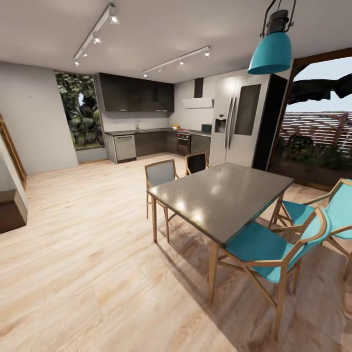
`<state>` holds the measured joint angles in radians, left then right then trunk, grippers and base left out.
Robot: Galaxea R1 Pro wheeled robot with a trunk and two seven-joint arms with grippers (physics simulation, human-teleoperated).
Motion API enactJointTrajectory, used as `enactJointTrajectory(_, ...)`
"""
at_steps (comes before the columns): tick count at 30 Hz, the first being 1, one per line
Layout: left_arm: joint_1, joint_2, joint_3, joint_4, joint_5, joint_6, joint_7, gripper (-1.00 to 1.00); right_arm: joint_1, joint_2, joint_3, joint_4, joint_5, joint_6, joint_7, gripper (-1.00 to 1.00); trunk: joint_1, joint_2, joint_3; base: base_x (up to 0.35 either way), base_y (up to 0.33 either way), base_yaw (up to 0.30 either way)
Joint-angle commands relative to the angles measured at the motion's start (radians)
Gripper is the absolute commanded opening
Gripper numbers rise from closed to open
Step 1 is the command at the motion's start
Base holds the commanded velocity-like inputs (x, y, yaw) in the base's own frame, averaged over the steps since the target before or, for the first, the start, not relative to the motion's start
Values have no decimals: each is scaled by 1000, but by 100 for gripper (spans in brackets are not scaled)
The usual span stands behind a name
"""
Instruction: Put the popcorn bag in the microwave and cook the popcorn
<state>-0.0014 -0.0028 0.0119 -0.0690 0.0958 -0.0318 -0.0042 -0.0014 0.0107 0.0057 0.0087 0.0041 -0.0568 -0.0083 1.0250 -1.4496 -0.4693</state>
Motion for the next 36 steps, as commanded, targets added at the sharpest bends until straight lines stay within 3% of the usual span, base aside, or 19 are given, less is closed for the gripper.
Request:
enactJointTrajectory(1, 0, 0, 0, 0, 10, -2, 0, 100, 0, 0, 0, 1, 0, -5, -1, 100, 0, 0, -1, 0, 0, 300)
enactJointTrajectory(36, 0, 0, 0, 0, 9, -2, 0, 100, 0, 0, 0, 1, 0, -5, -1, 100, 0, 0, -1, 0, 0, 300)
